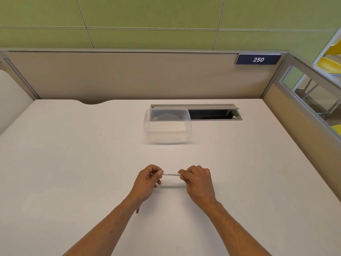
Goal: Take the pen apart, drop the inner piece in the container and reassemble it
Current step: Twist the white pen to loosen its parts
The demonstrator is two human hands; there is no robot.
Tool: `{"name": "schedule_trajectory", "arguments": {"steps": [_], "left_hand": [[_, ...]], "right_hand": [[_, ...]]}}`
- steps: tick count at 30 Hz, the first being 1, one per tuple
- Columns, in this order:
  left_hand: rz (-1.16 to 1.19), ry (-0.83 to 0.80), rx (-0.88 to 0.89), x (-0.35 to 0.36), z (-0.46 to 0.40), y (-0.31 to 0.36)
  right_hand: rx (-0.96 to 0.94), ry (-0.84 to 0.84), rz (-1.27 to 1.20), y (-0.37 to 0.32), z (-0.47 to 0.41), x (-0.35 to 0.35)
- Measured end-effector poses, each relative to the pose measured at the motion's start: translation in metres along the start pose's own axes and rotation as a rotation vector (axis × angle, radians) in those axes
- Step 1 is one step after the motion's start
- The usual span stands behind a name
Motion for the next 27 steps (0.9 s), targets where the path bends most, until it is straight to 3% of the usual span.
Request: {"name": "schedule_trajectory", "arguments": {"steps": [8,12,17,27], "left_hand": [[-0.116,0.115,-0.052,-0.0035,-0.0006,-0.0010],[-0.053,0.079,-0.094,-0.0021,-0.0004,-0.0038],[-0.028,-0.014,0.015,0.0033,-0.0005,-0.0052],[-0.098,0.073,-0.049,-0.0028,-0.0023,-0.0079]], "right_hand": [[-0.016,-0.003,-0.003,-0.0034,0.0003,0.0018],[-0.017,-0.004,-0.001,-0.0028,0.0008,0.0022],[-0.014,-0.012,0.001,-0.0019,0.0006,0.0024],[-0.015,-0.011,-0.011,-0.0023,0.0012,0.0043]]}}
Point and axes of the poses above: each hand's wrist, its own z-axis away from the middle knuckle, its own x-axis out of the palm, y = z × x, the point moved 4 cm from there along -z, towards the middle knuckle, and after that the axes turned 8 degrees about -x, right-handed, at the moved point
